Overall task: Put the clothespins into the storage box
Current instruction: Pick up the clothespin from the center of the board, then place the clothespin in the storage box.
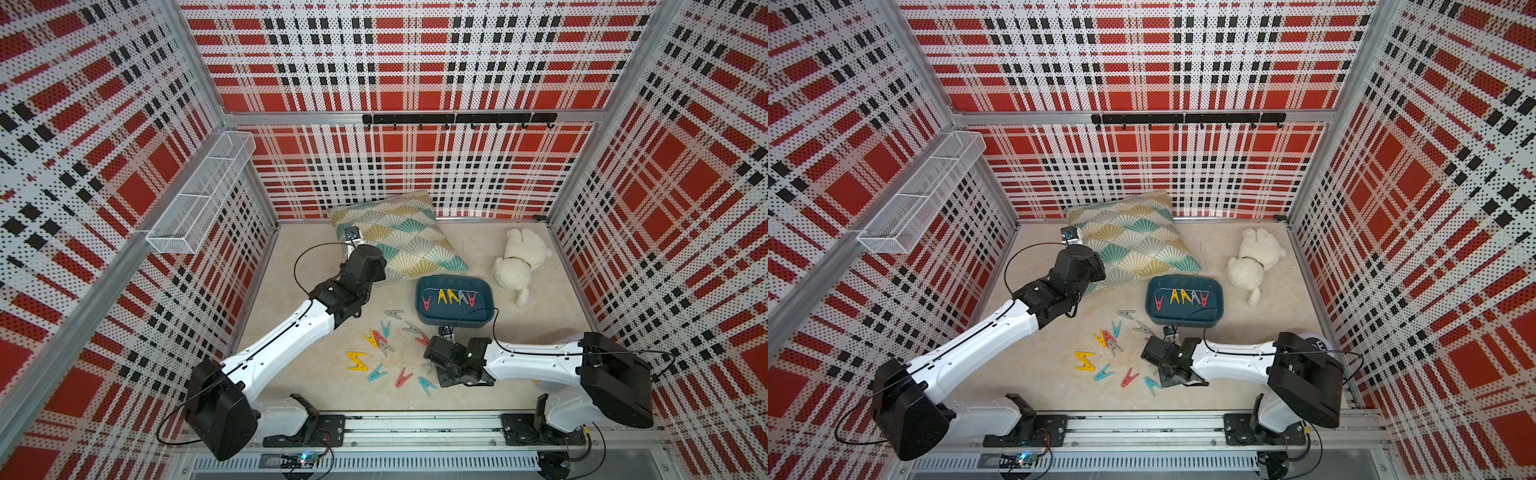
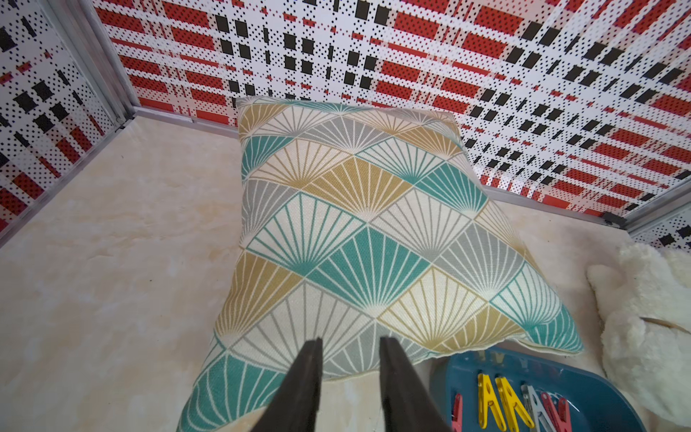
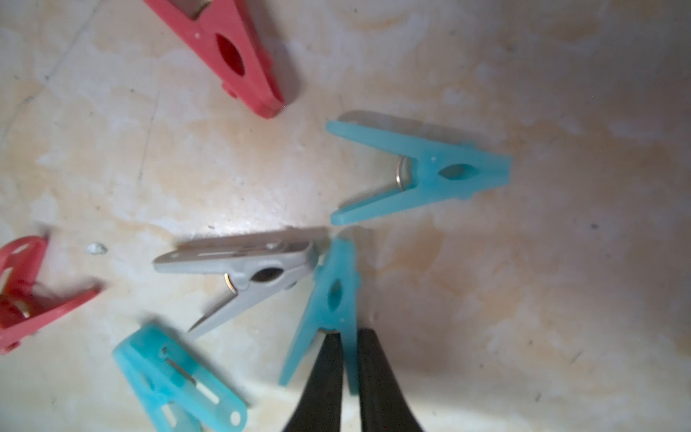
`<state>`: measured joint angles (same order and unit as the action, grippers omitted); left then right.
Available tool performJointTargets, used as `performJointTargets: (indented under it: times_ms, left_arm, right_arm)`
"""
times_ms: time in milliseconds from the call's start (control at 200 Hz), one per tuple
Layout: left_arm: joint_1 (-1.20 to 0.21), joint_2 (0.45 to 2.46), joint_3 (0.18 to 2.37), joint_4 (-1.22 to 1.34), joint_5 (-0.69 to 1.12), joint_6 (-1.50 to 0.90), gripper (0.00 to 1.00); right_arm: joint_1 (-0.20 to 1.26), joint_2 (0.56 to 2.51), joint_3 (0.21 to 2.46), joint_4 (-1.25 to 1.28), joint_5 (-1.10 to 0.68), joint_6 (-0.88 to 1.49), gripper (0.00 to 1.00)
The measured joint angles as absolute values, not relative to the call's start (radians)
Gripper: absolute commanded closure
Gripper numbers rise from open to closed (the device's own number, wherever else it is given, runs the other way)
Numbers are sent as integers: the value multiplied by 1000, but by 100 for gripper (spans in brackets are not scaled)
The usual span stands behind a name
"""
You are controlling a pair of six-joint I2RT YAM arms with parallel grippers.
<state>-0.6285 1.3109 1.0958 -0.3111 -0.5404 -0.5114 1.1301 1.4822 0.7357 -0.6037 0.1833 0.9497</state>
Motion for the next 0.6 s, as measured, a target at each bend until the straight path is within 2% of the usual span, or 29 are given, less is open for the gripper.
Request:
performJointTargets:
  times_ms: [281, 451, 596]
  left_arm:
    - [-633, 1321, 1100, -313, -542, -512, 68]
    - [-655, 1341, 1100, -310, -539, -515, 68]
    - [-698, 1379, 1100, -307, -539, -520, 68]
  right_arm:
    - [1089, 1361, 754, -721, 218, 890, 93]
    - [981, 1277, 898, -797, 255, 790, 92]
    - [839, 1299, 1039, -756, 264, 664, 93]
